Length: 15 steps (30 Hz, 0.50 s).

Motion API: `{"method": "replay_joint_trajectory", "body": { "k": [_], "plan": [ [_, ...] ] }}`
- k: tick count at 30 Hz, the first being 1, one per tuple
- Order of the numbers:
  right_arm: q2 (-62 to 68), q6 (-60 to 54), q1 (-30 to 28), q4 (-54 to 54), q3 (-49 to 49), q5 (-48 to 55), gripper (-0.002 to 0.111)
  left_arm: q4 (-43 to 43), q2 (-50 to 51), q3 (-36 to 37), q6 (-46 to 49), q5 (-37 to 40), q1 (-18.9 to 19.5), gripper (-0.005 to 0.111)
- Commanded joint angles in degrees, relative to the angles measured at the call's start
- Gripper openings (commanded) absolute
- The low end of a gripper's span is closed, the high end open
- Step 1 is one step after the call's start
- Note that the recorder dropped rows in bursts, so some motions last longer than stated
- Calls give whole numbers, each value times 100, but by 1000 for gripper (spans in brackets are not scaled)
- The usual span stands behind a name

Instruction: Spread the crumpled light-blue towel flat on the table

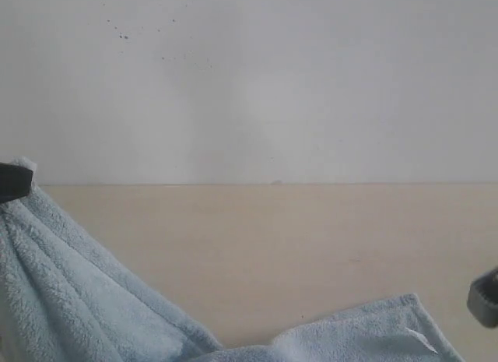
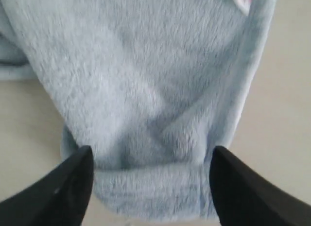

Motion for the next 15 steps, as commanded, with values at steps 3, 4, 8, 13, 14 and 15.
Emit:
{"method": "replay_joint_trajectory", "body": {
  "k": [3, 4, 8, 13, 14, 15],
  "plan": [
    [174, 239, -19, -665, -472, -1166, 55, -54, -21, 28, 16, 15, -8, 6],
    [369, 279, -22, -778, -507, -1275, 55, -54, -21, 28, 16, 26, -8, 6],
    [2127, 279, -391, -1049, -1152, -1739, 55, 2, -21, 28, 41, 53, -8, 6],
    [4239, -589, -1094, -136, -2405, -1632, 55, 260, -21, 42, 41, 364, -8, 6],
    [4527, -637, -1094, -146, -2601, -1648, 55, 260, -21, 54, 41, 364, -8, 6],
    [4708, -637, -1094, -155, -2735, -1682, 55, 260, -21, 93, 41, 353, -8, 6]
  ]
}}
